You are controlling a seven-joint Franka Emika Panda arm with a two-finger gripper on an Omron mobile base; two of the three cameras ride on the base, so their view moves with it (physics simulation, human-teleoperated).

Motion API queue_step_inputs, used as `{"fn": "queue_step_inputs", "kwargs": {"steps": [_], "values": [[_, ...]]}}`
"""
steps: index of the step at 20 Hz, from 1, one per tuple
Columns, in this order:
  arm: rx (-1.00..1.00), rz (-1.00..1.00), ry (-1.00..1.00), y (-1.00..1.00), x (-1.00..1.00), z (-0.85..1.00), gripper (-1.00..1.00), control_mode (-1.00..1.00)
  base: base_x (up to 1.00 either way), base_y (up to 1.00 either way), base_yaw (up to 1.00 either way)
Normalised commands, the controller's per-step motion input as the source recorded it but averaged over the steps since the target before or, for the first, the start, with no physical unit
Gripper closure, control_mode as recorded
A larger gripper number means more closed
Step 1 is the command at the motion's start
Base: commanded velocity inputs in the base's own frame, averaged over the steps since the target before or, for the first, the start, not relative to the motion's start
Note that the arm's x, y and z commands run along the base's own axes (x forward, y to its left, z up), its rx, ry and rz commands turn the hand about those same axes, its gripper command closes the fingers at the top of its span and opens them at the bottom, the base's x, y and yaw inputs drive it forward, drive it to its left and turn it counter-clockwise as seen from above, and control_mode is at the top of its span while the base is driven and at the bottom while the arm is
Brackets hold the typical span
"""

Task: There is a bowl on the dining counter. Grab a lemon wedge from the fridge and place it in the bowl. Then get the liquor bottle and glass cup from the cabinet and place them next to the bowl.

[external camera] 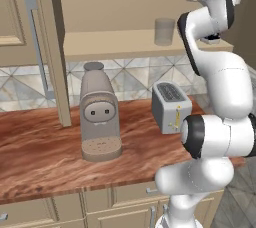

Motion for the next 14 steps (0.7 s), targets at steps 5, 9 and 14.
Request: {"fn": "queue_step_inputs", "kwargs": {"steps": [5,9,14], "values": [[0.00,0.00,-0.02,-0.17,0.08,-0.17,-1.00,-1.00,0.00,0.00,0.00],[0.00,0.00,0.00,-0.08,0.25,0.00,-1.00,-1.00,0.00,0.00,0.00],[0.00,0.00,-0.04,-0.09,0.31,-0.02,-1.00,-1.00,0.00,0.00,0.00]]}}
